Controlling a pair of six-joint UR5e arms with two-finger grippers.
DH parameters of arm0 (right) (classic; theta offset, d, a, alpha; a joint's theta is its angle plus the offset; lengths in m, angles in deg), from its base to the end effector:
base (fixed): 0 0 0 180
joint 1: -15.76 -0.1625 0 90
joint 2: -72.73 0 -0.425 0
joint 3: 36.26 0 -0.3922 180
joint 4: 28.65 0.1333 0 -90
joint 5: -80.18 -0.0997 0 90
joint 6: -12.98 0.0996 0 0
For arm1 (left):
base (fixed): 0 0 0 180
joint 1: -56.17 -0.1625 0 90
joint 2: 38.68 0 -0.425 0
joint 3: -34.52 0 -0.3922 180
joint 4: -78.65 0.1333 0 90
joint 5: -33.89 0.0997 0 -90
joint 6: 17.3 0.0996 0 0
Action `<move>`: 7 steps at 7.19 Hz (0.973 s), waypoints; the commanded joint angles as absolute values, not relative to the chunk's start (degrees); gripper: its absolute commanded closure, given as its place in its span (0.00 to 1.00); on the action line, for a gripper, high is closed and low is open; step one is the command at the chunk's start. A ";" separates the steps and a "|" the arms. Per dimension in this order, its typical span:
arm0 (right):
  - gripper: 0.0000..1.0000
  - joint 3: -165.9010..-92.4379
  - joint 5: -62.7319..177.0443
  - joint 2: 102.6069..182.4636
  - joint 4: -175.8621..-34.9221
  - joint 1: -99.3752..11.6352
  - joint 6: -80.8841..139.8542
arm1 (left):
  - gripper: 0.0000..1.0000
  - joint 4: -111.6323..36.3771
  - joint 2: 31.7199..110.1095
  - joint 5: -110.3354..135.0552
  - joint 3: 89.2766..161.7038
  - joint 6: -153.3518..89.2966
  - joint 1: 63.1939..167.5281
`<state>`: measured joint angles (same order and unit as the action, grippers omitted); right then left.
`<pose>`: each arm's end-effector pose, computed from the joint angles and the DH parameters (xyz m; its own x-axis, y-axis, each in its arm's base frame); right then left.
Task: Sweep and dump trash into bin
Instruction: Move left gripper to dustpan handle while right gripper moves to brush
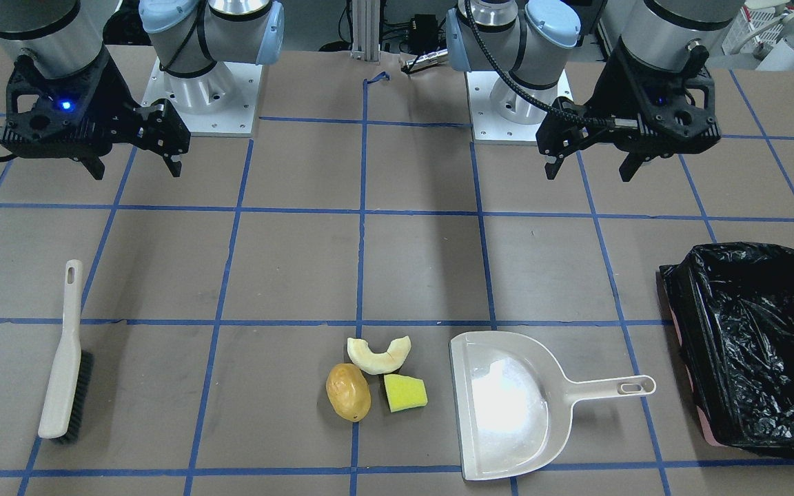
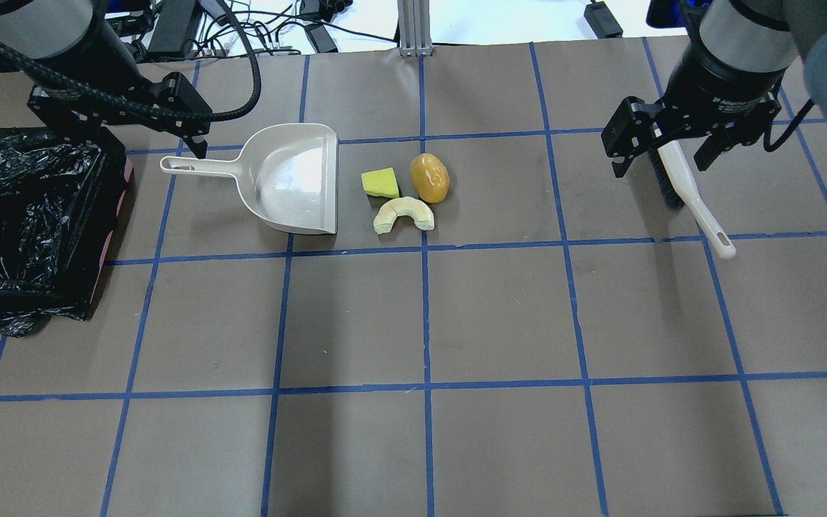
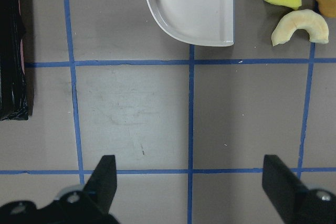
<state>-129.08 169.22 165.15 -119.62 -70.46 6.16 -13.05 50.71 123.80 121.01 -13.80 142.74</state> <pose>0.1034 -0.4828 0.4858 -0.9985 -0.0532 -0.0155 -0.0530 0.9985 -0.0119 -0.1039 -0.4976 0.5204 -1.0000 0.0012 -0.0010 0.0013 0.9991 -0.0422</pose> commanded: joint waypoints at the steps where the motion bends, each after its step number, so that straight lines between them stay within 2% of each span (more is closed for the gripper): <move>1: 0.00 -129.07 169.39 165.01 -119.35 -70.46 6.13 | 0.00 -13.02 50.88 123.81 121.01 -13.87 142.74; 3: 0.00 -129.08 169.30 165.19 -119.00 -70.37 6.22 | 0.00 -12.58 50.97 123.81 121.01 -10.65 142.74; 7: 0.00 -129.07 169.83 164.66 -119.52 -68.20 0.10 | 0.00 -8.71 56.49 125.73 121.09 17.95 140.29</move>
<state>-129.05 169.81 164.95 -119.44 -69.76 3.28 -8.99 54.33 124.68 121.06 8.03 141.31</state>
